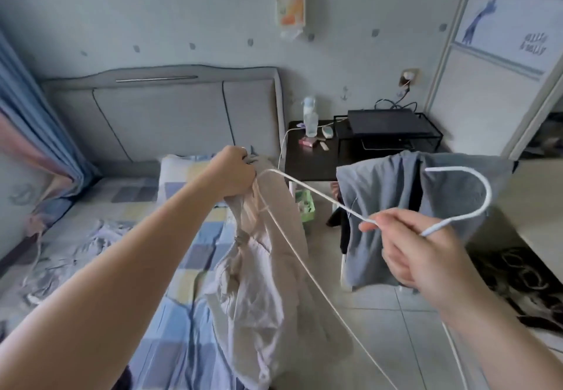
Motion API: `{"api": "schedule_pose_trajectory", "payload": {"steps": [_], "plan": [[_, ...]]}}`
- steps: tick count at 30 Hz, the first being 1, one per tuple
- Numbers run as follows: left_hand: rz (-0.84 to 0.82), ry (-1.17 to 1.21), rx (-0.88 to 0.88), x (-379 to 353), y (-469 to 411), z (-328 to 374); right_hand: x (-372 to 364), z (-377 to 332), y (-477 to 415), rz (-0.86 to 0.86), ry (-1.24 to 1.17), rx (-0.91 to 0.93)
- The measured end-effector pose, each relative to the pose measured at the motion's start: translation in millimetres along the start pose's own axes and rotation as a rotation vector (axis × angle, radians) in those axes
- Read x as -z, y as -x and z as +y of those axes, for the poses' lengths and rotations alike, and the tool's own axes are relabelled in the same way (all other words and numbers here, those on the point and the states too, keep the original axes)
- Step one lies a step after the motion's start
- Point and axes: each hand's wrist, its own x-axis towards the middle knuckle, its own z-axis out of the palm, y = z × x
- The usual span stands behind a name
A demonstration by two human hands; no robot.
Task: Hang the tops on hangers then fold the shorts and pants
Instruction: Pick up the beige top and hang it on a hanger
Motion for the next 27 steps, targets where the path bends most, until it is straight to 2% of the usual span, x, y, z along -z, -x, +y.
{"api": "schedule_pose_trajectory", "payload": {"steps": [4,7,14,19,23,27], "plan": [[-0.094,0.259,0.053,-21,19,-8,-9,25,10,0.019,0.063,-0.087],[-0.154,0.325,0.027,-31,32,1,-11,35,14,0.023,0.123,-0.092],[-0.214,0.367,-0.05,-53,48,39,7,35,19,0.182,0.434,0.102],[-0.222,0.58,-0.159,-59,69,73,24,34,18,0.172,0.385,0.159],[-0.451,0.748,-0.232,-72,93,98,30,59,10,0.157,0.504,0.061],[-0.633,0.754,-0.209,-88,111,110,45,59,18,0.193,0.255,0.13]]}}
